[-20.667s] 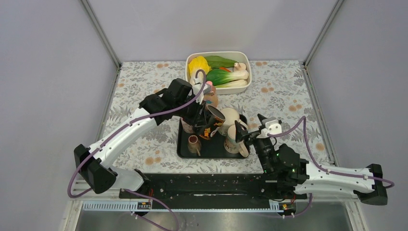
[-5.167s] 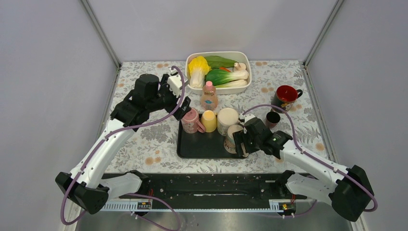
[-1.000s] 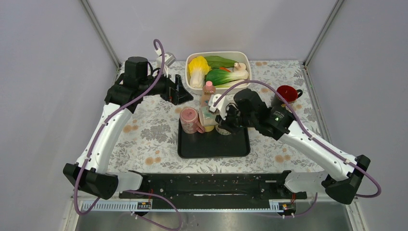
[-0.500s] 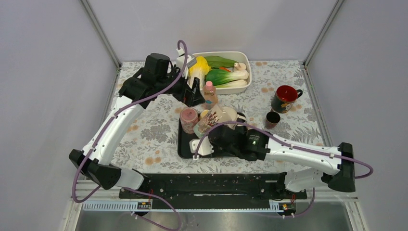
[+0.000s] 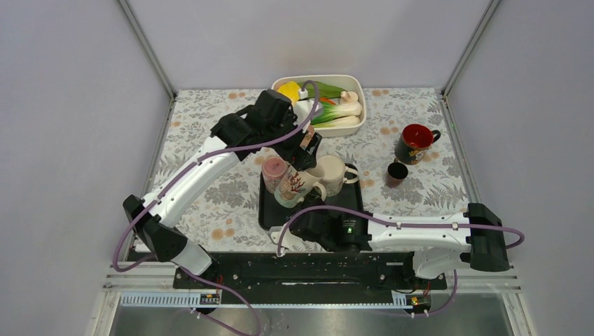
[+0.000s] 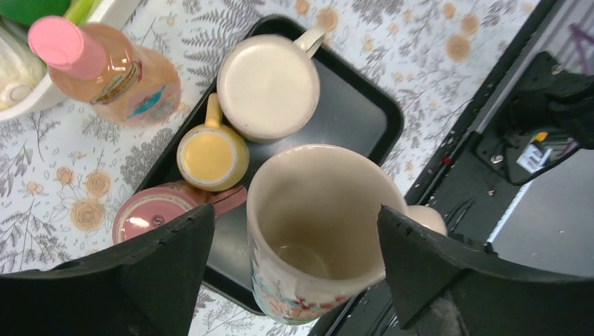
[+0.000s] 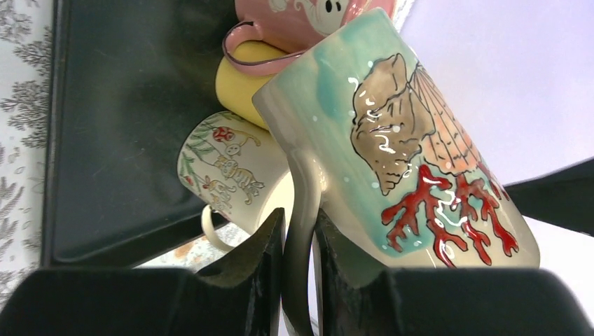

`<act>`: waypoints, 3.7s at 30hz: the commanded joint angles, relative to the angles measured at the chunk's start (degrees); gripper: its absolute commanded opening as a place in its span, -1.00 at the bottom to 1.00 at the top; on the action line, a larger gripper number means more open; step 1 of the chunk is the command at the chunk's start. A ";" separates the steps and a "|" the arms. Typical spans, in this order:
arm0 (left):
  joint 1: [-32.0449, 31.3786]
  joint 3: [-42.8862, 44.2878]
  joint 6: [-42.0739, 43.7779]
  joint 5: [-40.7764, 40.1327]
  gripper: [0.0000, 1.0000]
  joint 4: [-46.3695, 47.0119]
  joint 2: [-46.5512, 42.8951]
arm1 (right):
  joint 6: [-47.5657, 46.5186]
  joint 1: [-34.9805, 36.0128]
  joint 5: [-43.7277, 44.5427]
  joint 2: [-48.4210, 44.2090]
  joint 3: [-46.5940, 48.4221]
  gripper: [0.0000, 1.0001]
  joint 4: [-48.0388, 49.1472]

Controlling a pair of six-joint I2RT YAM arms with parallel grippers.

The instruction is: Turn the mug right side up

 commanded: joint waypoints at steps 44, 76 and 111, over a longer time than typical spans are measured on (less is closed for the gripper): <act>1.38 -4.70 15.02 -8.39 -1.00 -8.51 -6.79 | -8.13 2.74 13.23 0.00 -0.92 0.63 19.78; 46.92 20.56 9.66 -12.72 -1.00 10.78 30.26 | 35.16 -6.28 -11.49 -14.21 1.35 0.99 17.15; 52.26 -1.63 6.91 7.42 0.98 17.75 4.27 | 62.55 -22.06 -27.25 13.70 8.55 0.21 16.41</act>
